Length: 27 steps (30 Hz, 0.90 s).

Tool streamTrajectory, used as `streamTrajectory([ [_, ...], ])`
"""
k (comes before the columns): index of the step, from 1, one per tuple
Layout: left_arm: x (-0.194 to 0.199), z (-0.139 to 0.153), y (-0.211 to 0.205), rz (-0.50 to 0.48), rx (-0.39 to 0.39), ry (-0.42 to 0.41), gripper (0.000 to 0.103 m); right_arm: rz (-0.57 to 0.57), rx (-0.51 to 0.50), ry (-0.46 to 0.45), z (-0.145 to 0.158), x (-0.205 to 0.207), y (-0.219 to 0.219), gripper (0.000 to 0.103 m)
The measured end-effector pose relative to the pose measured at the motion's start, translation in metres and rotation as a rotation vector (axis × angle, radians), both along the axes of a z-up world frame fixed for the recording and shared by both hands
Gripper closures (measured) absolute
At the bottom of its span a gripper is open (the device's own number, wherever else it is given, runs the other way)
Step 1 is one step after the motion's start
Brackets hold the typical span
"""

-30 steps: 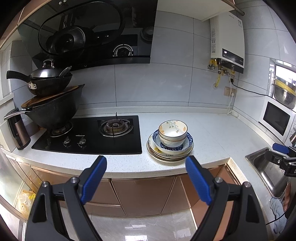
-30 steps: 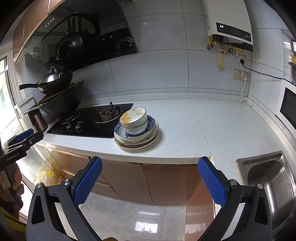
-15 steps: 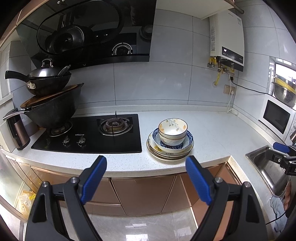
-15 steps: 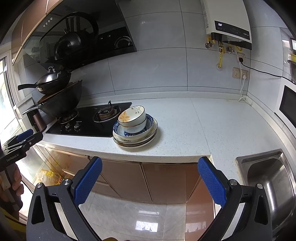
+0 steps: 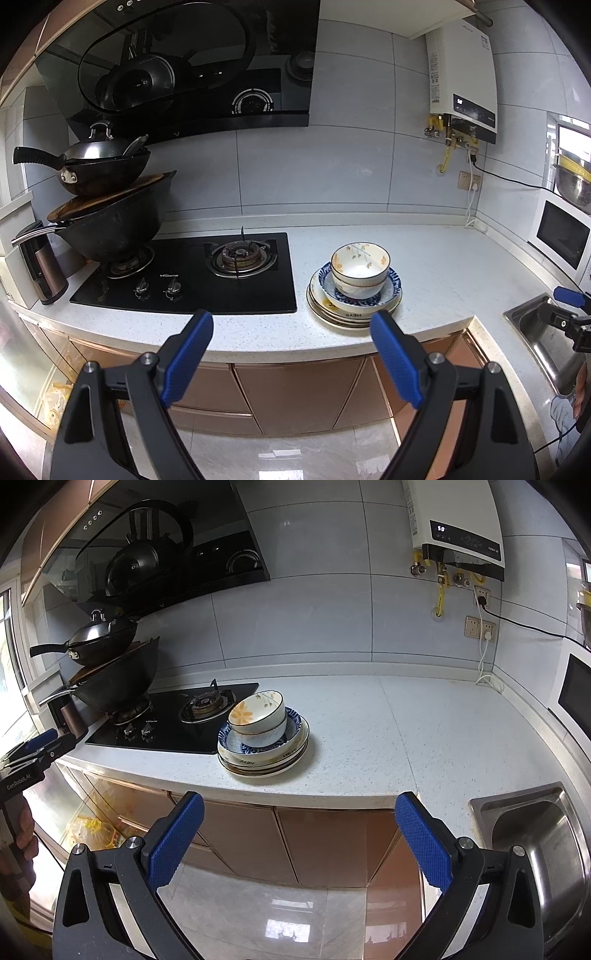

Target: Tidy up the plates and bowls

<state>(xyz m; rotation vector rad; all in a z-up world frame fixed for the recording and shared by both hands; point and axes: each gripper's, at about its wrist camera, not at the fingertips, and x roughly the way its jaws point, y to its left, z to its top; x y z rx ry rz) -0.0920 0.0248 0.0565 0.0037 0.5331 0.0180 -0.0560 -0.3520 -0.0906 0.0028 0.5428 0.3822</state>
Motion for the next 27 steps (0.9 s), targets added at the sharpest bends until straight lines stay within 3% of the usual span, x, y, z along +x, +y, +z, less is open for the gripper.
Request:
streamTrajectory([
  [7, 0.016, -0.002, 0.002, 0.019, 0.018, -0.003, 0.016, 0.001, -0.014, -0.002, -0.003, 0.013, -0.003, 0.001],
  [17, 0.043, 0.005, 0.011, -0.037, 0.015, -0.017, 0.016, -0.073, -0.008, -0.041, 0.014, 0.018, -0.001, 0.001],
  [27, 0.044, 0.004, 0.010, 0.001, -0.004, 0.001, 0.016, -0.020, -0.023, -0.039, 0.014, 0.032, 0.001, 0.001],
])
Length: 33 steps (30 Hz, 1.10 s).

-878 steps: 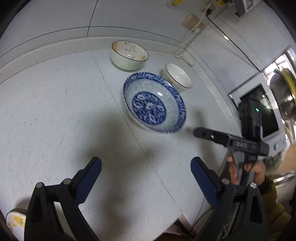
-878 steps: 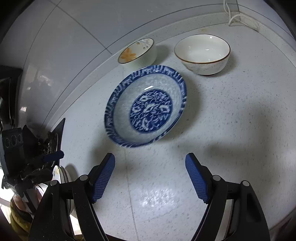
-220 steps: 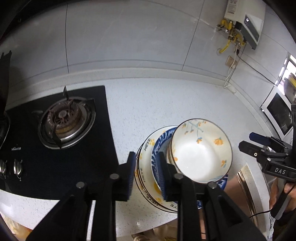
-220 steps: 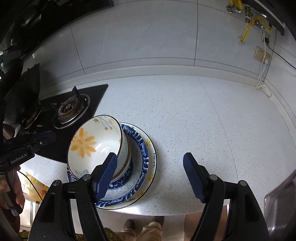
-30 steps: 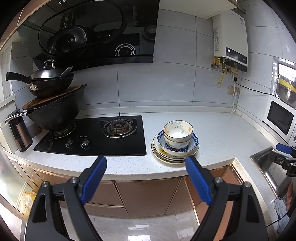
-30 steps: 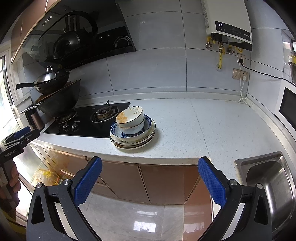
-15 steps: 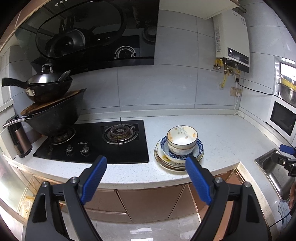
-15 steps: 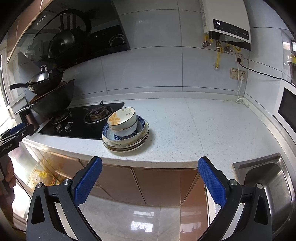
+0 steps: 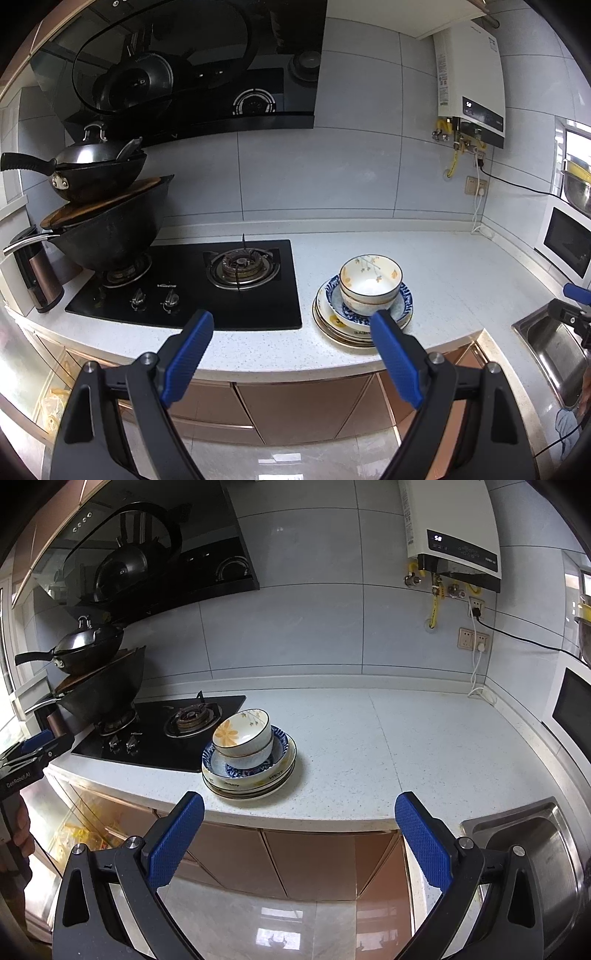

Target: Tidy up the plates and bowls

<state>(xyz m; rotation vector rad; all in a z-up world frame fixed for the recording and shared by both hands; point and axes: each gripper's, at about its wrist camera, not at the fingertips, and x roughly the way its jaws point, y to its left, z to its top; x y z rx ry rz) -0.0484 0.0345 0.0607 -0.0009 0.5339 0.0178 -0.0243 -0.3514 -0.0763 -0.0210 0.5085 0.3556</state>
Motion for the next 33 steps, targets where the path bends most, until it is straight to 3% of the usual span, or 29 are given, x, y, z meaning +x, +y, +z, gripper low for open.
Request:
streamTrajectory([
  [12, -0.005, -0.001, -0.015, 0.017, 0.008, 0.013, 0.016, 0.039, 0.006, 0.015, -0.006, 0.005, -0.008, 0.001],
  [33, 0.007, -0.003, -0.040, 0.004, -0.010, 0.071, 0.016, 0.012, 0.013, 0.024, -0.007, 0.004, -0.033, 0.001],
])
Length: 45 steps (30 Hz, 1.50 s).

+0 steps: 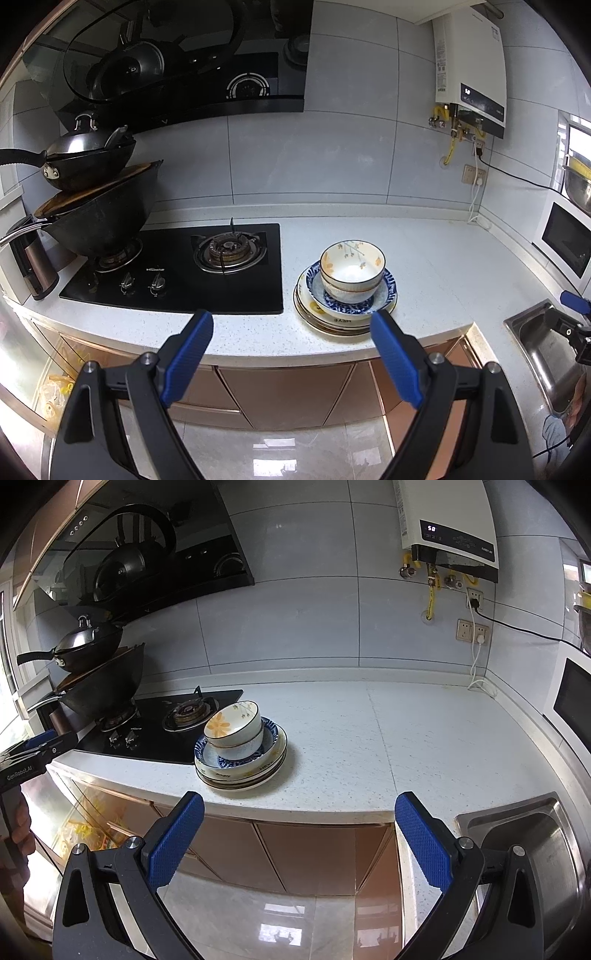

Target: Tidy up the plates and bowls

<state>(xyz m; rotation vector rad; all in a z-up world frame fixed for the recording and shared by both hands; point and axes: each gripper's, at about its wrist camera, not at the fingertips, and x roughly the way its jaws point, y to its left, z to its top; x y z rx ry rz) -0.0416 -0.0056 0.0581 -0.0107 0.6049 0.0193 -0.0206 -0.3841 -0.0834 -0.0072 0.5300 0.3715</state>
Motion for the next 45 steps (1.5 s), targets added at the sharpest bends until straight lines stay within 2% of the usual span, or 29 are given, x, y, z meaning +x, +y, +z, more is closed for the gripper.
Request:
streamTrajectory([
  [27, 0.005, -0.002, -0.011, -0.017, 0.006, 0.012, 0.016, -0.001, -0.001, 0.016, -0.005, 0.004, -0.004, 0.001],
  [45, 0.003, -0.005, -0.003, 0.011, 0.008, 0.006, 0.016, 0.015, -0.006, 0.020, -0.007, 0.006, -0.004, 0.001],
])
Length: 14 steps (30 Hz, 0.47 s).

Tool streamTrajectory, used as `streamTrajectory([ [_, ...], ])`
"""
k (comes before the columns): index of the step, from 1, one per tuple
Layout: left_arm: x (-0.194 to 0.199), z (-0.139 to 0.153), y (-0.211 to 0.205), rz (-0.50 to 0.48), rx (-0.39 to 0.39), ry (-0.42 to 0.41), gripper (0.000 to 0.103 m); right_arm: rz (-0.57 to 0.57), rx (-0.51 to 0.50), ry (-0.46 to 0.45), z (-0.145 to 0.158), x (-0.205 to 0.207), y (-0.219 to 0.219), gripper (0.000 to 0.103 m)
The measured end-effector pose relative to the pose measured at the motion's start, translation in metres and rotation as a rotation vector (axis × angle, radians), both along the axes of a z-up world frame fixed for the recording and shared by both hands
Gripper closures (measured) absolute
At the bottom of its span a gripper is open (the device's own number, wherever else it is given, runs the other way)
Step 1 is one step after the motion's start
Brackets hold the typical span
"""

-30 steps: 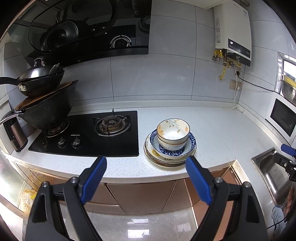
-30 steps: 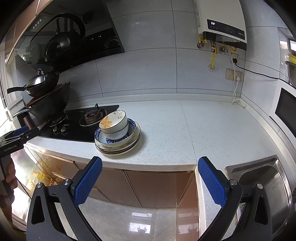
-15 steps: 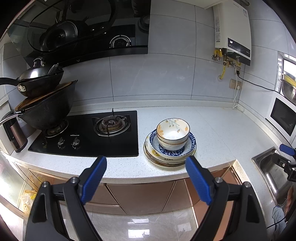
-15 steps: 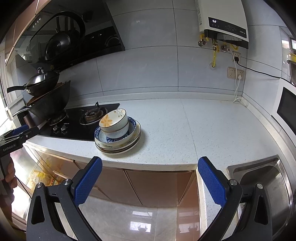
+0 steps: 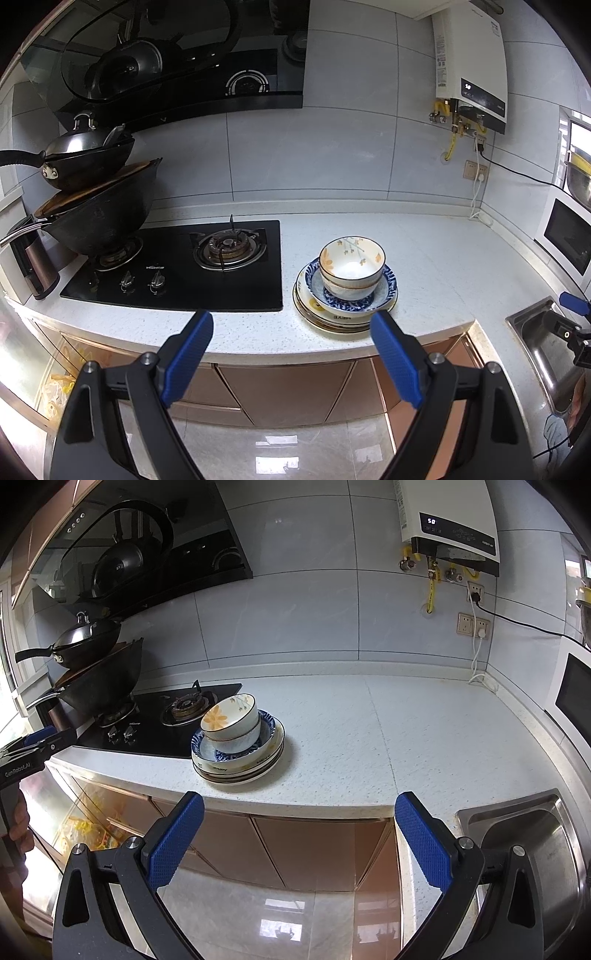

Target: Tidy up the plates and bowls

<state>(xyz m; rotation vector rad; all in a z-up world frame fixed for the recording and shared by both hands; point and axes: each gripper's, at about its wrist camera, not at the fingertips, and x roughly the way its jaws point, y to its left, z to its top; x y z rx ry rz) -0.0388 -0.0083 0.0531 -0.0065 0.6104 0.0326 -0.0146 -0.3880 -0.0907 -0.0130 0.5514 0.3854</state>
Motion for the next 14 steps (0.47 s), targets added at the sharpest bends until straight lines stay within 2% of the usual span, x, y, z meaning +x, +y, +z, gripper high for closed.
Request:
streamTrajectory([
  [14, -0.0059, 0.0040, 0.0066, 0.025, 0.006, -0.023, 0.016, 0.004, -0.003, 0.000, -0.0003, -0.0004, 0.0024, 0.001],
])
